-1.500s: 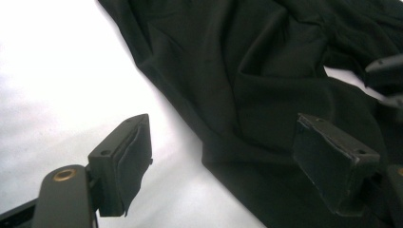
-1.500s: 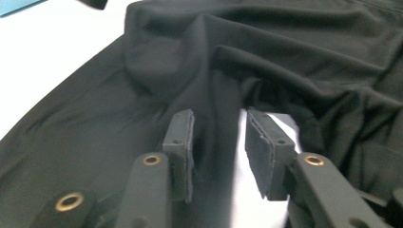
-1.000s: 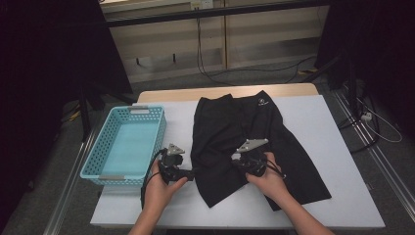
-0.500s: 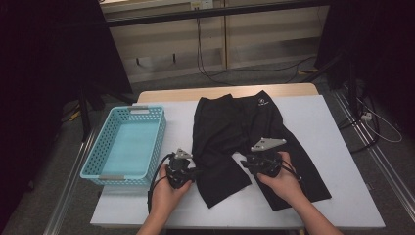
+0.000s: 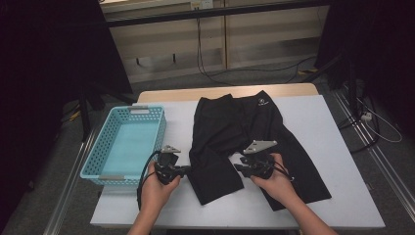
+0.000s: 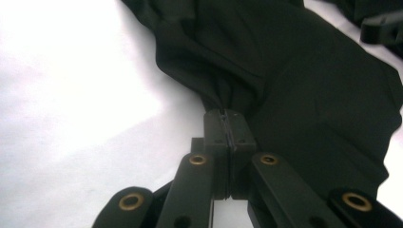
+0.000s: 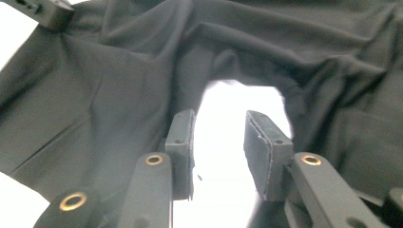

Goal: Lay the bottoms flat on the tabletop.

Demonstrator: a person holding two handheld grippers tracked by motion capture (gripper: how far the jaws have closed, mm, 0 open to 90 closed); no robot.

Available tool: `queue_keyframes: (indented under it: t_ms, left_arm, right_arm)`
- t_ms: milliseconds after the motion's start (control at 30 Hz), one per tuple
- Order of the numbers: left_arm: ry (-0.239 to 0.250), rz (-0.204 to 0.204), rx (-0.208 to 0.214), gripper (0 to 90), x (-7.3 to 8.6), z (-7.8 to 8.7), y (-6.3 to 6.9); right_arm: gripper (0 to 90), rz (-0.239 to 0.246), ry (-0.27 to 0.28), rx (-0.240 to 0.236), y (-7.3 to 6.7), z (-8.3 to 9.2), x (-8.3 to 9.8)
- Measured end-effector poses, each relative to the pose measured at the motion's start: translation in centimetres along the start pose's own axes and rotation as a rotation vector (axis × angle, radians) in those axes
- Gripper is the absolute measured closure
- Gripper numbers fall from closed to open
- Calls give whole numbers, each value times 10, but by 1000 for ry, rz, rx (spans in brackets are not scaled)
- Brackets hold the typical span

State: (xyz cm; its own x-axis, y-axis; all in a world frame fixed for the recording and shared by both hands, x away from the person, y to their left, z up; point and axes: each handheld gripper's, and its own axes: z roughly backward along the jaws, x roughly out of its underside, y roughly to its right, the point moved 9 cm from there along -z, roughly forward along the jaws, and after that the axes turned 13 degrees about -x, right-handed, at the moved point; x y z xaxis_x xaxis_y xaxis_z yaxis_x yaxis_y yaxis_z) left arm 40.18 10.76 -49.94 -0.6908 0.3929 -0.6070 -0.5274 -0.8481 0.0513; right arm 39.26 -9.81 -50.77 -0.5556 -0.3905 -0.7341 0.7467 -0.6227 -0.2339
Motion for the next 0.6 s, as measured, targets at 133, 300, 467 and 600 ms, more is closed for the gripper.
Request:
queue_keyframes:
  t_ms: [133,300,467,600]
  left_arm:
    - [0,-2,-1,895,0,0,-2]
    - [1,7,-1,894,-1,1,-4]
    - [7,7,-2,894,-2,3,-5]
    - [13,13,3,892,-3,3,-5]
  right_arm:
    - [654,18,-22,-22,-8,-13,0]
    - [872,8,-28,-70,-12,-22,0]
    - [900,2,-66,-110,-23,-13,4]
    - [886,18,-107,-131,-34,-1,11]
